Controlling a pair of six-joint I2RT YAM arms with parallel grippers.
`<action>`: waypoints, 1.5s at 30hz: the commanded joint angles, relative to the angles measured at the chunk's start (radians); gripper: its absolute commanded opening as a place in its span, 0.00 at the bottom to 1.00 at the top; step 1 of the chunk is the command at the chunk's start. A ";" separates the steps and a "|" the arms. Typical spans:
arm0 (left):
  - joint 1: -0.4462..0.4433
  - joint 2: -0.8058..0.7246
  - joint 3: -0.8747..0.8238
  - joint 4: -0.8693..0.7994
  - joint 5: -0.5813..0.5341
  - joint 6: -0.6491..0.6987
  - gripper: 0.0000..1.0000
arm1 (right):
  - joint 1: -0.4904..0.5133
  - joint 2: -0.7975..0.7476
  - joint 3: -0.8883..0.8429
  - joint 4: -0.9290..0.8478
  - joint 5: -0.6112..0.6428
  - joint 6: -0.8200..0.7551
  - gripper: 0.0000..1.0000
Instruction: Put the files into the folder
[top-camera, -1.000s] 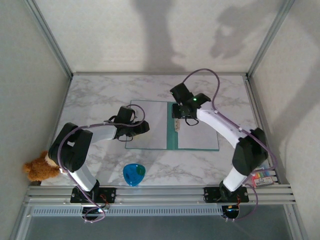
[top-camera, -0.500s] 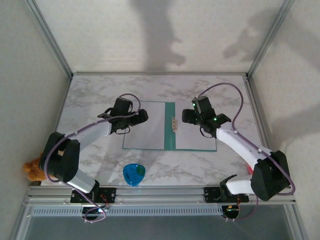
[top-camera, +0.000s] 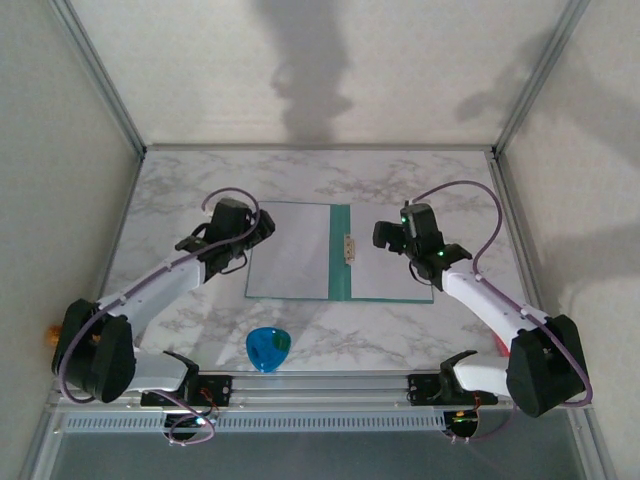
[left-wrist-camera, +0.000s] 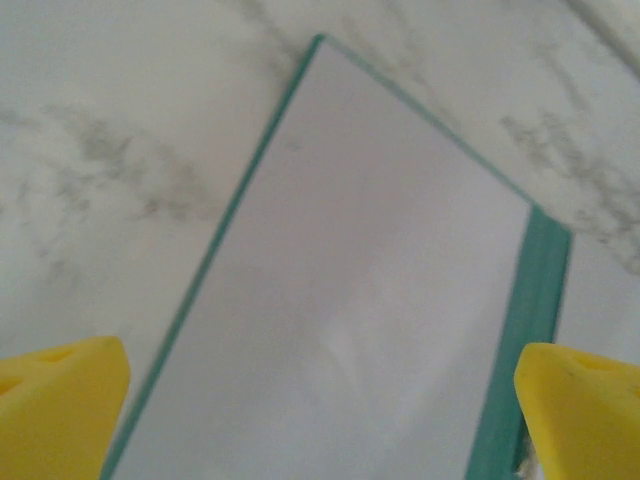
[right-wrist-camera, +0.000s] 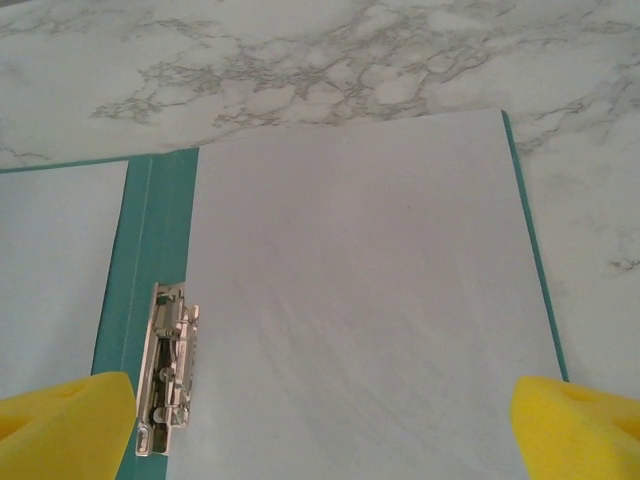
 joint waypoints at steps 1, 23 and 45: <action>0.000 -0.012 -0.096 -0.064 -0.008 -0.072 0.95 | -0.003 -0.016 -0.007 0.046 0.004 0.017 0.97; 0.000 -0.052 -0.357 0.081 0.222 -0.070 0.58 | -0.064 0.140 0.025 0.022 -0.102 0.125 0.96; 0.006 -0.149 -0.438 0.152 0.308 -0.093 0.48 | -0.077 0.174 0.058 -0.063 -0.143 0.147 0.95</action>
